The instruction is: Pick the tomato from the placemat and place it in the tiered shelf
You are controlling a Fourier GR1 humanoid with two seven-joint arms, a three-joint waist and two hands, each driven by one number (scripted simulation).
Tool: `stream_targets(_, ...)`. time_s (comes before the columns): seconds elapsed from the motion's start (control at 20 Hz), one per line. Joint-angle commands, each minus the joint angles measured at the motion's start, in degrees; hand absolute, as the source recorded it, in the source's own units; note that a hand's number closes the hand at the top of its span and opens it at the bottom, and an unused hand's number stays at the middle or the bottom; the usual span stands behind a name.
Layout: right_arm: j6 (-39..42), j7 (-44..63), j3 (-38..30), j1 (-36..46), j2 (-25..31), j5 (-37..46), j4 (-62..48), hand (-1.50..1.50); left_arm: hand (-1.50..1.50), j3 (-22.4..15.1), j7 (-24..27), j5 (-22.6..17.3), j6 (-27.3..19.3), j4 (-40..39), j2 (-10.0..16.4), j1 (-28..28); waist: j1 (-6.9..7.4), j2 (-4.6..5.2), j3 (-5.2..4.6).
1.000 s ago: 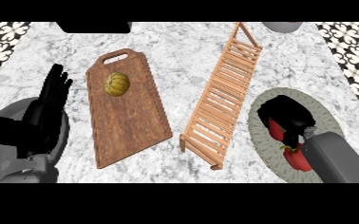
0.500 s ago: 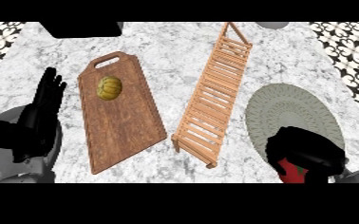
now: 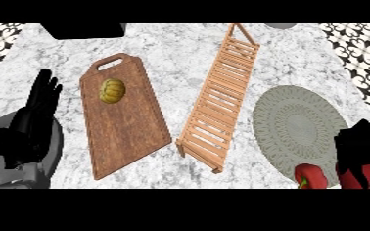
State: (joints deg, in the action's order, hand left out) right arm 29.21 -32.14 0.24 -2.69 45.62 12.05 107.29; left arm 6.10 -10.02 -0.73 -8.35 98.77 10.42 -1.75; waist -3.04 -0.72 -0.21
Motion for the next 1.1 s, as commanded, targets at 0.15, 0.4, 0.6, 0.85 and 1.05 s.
stream_targets(0.15, 7.0, 16.9, -13.9, 5.7, 2.8, -17.3, 4.5, 1.5, 0.0, -0.4, 0.9, -1.1, 2.3, 0.2, 0.1, -0.4, 2.89, 0.62, 0.12)
stream_targets(0.4, 5.1, 26.8, -11.7, 14.0, -0.7, -19.8, 2.1, 1.5, 0.0, -2.5, -0.5, 1.3, 1.5, 0.5, -1.2, -1.2, 3.46, 0.74, 0.16)
stream_targets(0.6, 4.2, 31.1, -8.9, 17.1, -5.1, -18.2, 2.9, 1.5, 0.0, -4.3, 0.5, 4.6, -1.8, -2.0, -4.1, -3.6, 3.15, 0.71, 0.18)
stream_targets(0.85, 0.1, 32.8, -2.7, 26.6, -11.9, -12.4, -6.7, 1.5, 0.0, -3.3, 0.0, 2.2, 1.3, 1.0, -2.8, -0.4, 3.92, 0.78, 0.19)
stream_targets(1.05, -3.9, 31.7, 1.8, 27.1, -18.4, -4.6, -7.6, 1.5, 0.0, -1.1, -2.3, 2.1, 0.6, -2.5, -1.7, -6.7, 3.46, 0.78, 0.2)
